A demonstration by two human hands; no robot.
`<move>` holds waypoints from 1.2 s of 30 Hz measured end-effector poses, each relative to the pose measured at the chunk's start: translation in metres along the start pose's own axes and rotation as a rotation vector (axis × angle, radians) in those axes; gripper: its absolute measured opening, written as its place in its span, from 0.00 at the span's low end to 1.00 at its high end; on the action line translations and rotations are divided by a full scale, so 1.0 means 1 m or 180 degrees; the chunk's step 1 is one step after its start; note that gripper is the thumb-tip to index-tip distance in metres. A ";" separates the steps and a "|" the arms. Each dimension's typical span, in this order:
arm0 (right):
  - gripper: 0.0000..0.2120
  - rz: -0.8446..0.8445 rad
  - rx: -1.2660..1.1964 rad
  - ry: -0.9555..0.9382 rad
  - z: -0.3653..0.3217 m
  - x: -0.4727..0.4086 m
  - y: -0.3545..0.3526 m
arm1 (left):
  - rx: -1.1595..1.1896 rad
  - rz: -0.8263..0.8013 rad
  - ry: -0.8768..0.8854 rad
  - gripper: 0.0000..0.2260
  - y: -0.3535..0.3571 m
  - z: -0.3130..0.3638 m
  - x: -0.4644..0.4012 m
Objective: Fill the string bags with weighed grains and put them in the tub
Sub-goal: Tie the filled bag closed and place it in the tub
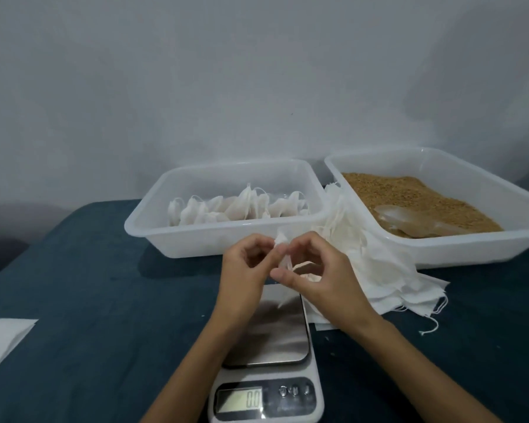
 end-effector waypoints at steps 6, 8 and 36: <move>0.13 0.0075 -0.0504 0.0215 0.006 -0.003 -0.011 | 0.0304 -0.0383 -0.0126 0.06 0.009 0.003 0.001; 0.11 0.0113 -0.0484 0.0259 0.008 -0.003 -0.012 | 0.0257 -0.0319 -0.0101 0.06 0.007 0.003 0.001; 0.14 0.0179 -0.1440 0.0822 0.016 -0.007 -0.021 | 0.0012 0.0443 -0.0170 0.12 -0.003 0.002 0.002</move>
Point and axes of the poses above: each hand's wrist, its own x-axis away from the middle knuckle, its own y-axis out of the palm, z = x × y, the point moved 5 cm from there along -x, towards the middle knuckle, and after that the axes turned 6 degrees about x, right-handed, at the moved point
